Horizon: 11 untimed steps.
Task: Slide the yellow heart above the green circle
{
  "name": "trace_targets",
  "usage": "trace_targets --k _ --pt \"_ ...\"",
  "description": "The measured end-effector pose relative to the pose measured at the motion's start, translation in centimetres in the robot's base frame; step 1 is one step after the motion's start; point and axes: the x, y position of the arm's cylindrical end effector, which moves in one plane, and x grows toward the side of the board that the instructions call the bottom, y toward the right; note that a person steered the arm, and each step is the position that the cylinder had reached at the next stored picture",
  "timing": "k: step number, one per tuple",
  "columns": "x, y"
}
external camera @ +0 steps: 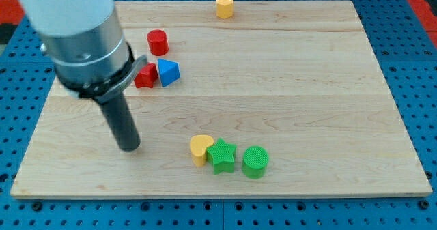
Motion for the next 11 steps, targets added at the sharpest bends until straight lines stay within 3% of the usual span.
trace_targets --k 2,7,11 --pt "4.1 6.5" --pt "-0.7 9.6" --pt "-5.5 15.6"
